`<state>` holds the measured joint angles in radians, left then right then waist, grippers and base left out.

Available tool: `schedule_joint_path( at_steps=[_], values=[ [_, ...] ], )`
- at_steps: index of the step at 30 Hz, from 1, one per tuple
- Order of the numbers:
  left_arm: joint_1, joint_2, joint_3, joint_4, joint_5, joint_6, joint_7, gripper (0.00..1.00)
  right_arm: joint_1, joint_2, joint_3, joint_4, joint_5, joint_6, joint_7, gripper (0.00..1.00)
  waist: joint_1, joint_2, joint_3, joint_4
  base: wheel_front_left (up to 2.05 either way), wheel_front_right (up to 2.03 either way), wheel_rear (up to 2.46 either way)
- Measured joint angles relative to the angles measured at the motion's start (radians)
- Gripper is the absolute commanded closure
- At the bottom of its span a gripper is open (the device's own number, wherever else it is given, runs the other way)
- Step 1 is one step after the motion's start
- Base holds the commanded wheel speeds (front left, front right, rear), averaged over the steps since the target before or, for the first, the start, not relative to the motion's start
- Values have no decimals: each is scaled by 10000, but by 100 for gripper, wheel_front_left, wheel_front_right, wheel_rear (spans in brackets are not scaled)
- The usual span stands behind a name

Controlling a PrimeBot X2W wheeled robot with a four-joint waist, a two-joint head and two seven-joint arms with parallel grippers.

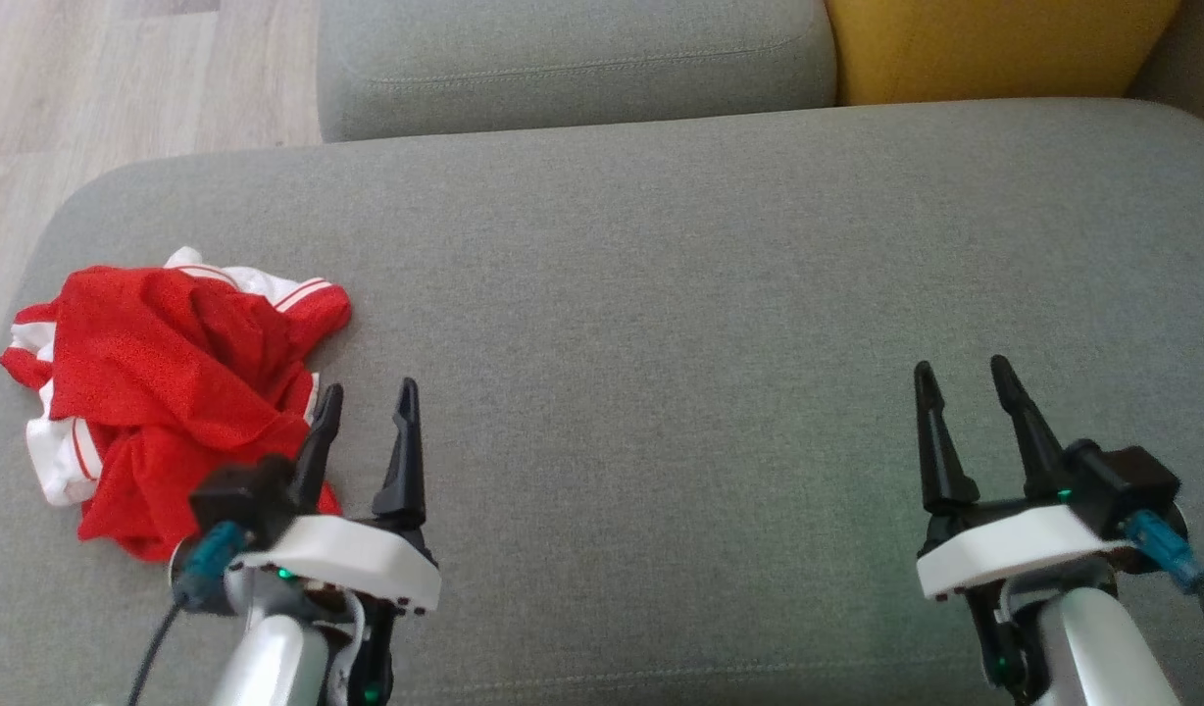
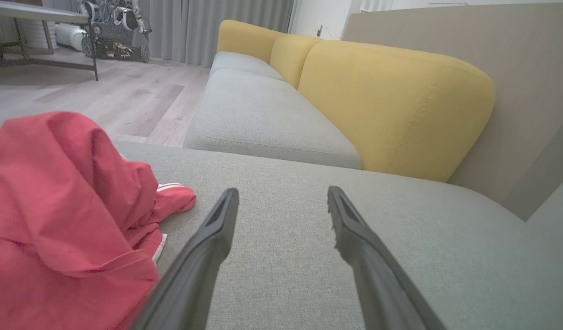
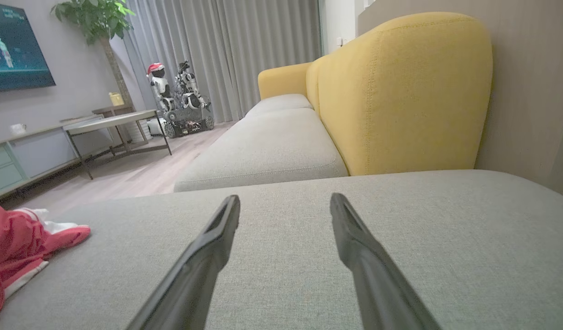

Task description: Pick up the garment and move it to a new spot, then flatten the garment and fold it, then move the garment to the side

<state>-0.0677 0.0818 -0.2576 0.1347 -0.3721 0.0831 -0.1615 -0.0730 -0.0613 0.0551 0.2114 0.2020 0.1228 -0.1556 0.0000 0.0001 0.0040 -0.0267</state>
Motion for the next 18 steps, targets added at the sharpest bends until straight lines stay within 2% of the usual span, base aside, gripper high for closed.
schedule_joint_path(
  at_steps=[7, 13, 15, 18],
  values=[
    [-161, 408, -832, 4, 1168, 554, -176, 0, -105, 4, 77, 136, -1208, 2, -221, 0, 0, 0, -23, -4, 0, 0, 0],
    [-401, 541, -1329, -23, 1651, 959, -345, 0, -254, 10, 268, 146, -2100, 2, -424, 0, 0, 0, -54, -25, 0, 0, 0],
    [-397, 479, -1298, -65, 1427, 966, -420, 0, -254, 12, 288, 144, -2155, 2, -443, 0, 0, 0, -51, -30, 0, 0, 0],
    [-393, 313, -1108, -176, 976, 621, -497, 0, -254, 33, 322, 92, -2203, 2, -560, 0, 0, 0, -39, -32, 0, 0, 0]
  ],
)
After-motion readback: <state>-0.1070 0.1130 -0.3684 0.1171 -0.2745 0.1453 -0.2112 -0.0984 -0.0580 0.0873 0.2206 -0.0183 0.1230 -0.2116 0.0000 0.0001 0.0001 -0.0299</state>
